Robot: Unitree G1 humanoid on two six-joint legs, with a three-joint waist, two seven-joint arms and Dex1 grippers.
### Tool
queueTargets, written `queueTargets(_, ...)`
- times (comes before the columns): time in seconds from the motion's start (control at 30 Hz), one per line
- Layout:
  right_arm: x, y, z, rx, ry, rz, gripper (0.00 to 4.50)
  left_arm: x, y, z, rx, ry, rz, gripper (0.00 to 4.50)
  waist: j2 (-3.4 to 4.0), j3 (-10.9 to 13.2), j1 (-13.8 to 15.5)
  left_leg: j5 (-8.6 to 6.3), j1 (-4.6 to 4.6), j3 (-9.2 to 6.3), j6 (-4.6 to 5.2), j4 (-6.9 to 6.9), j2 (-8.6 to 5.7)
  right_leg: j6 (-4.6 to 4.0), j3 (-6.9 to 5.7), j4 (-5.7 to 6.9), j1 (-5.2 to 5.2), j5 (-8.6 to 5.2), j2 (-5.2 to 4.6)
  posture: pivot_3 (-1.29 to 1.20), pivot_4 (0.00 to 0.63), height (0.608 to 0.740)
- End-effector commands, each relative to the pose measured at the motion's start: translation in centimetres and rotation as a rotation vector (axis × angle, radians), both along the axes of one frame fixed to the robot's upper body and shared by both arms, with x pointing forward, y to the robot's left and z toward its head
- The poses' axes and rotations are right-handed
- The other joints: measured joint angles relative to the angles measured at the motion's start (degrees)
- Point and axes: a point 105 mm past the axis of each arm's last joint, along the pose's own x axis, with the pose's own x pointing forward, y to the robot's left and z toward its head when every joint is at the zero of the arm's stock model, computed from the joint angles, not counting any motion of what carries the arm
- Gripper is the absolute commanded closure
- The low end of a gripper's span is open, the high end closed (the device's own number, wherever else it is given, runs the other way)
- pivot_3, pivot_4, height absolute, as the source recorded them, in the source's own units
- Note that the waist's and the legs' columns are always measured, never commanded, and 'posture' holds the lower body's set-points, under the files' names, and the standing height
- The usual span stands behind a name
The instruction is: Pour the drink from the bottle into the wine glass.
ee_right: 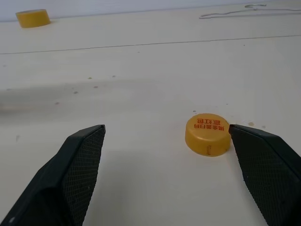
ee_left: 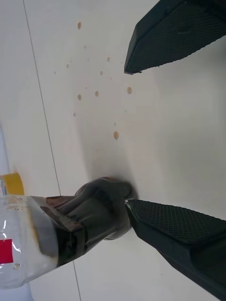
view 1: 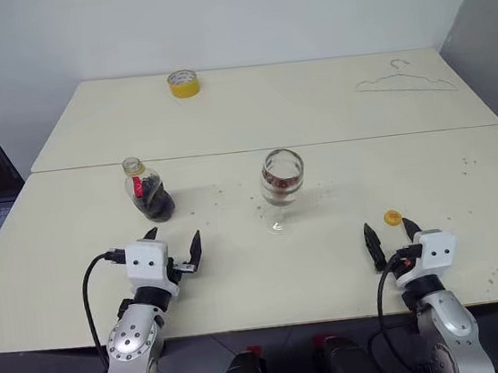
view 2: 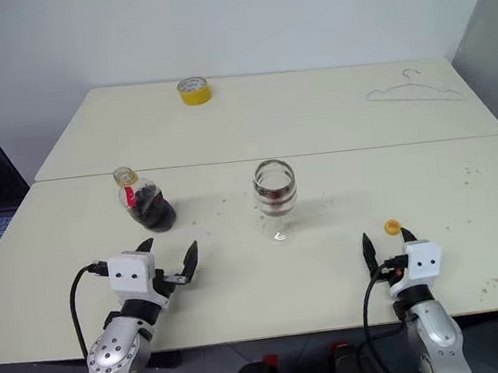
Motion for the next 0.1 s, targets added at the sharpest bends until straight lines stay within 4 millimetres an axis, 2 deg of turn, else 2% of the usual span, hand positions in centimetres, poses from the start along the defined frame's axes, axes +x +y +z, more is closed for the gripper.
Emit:
queueTargets(0.03, 0.12, 0.46, 1.43, -0.006, -0.047, 0.011, 0.0, 0.11, 0.07, 0.68, -0.005, -0.041, 0.011, 0.02, 0.01, -0.01, -0.01, 0.0, 0.0, 0.0, 0.0, 0.0, 0.0, 0.0, 0.0, 0.0, 0.0, 0.0, 0.0, 0.0, 0.15, 0.74)
queueTargets(0.1, 0.28, 0.45, 1.8, -0.006, -0.051, 0.009, 0.0, 0.13, 0.29, 0.7, -0.006, -0.05, 0.023, 0.02, 0.02, -0.01, -0.01, 0.0, 0.0, 0.01, 0.0, 0.0, 0.0, 0.0, 0.01, 0.0, 0.0, 0.0, 0.0, 0.0, 0.15, 0.74)
